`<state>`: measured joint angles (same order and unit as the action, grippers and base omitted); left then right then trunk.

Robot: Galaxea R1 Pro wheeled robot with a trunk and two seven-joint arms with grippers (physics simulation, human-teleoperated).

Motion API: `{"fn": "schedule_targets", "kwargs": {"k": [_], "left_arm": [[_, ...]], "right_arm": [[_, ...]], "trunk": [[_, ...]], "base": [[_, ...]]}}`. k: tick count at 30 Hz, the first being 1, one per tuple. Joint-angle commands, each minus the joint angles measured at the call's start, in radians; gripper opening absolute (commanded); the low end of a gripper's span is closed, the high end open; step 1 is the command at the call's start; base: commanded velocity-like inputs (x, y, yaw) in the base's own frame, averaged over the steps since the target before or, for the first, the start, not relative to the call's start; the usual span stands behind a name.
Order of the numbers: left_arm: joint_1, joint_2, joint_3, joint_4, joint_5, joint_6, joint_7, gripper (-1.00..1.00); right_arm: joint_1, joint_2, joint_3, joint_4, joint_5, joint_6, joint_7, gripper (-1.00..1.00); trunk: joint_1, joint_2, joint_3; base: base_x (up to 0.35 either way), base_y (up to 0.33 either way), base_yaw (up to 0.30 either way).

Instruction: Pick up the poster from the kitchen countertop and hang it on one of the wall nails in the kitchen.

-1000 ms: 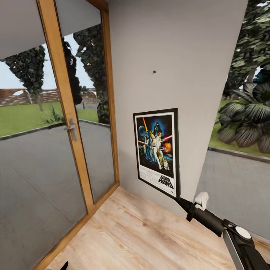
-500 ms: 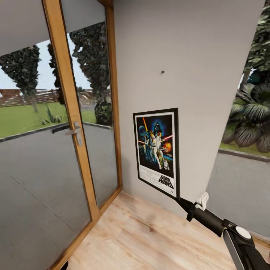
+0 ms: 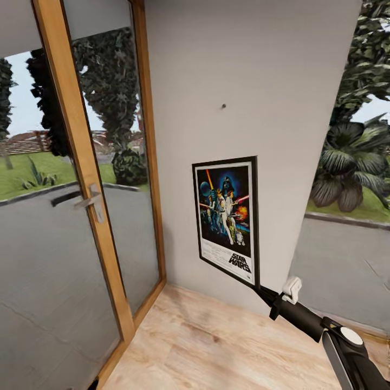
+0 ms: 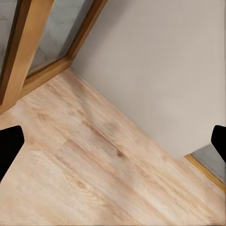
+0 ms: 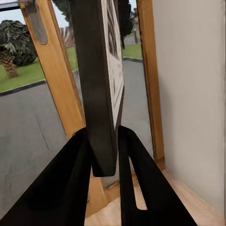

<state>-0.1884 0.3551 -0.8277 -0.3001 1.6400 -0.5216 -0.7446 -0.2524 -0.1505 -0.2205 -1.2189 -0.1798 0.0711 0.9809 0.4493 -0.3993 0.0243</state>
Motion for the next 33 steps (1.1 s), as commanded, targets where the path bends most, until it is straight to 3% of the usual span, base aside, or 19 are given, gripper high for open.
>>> {"fn": "schedule_targets", "kwargs": {"k": [1,13,33], "left_arm": [[0.0,0.001,-0.008,-0.001,0.011,-0.003,-0.002,1.0],[0.0,0.003,-0.007,-0.001,0.011,-0.003,-0.003,1.0],[0.0,0.004,-0.007,-0.001,0.011,-0.005,-0.004,1.0]], "right_arm": [[-0.001,0.0,-0.001,0.001,-0.009,0.01,0.007,-1.0],[-0.001,0.001,0.0,0.001,-0.008,0.01,0.007,-1.0],[-0.001,0.001,0.0,0.001,-0.007,0.01,0.006,-1.0]], "trunk": [[0.001,-0.001,0.0],[0.001,-0.001,0.01],[0.001,-0.001,0.024]], "base": [[0.165,0.314,-0.287],[0.15,0.258,-0.287],[0.007,0.01,-0.276]]}}
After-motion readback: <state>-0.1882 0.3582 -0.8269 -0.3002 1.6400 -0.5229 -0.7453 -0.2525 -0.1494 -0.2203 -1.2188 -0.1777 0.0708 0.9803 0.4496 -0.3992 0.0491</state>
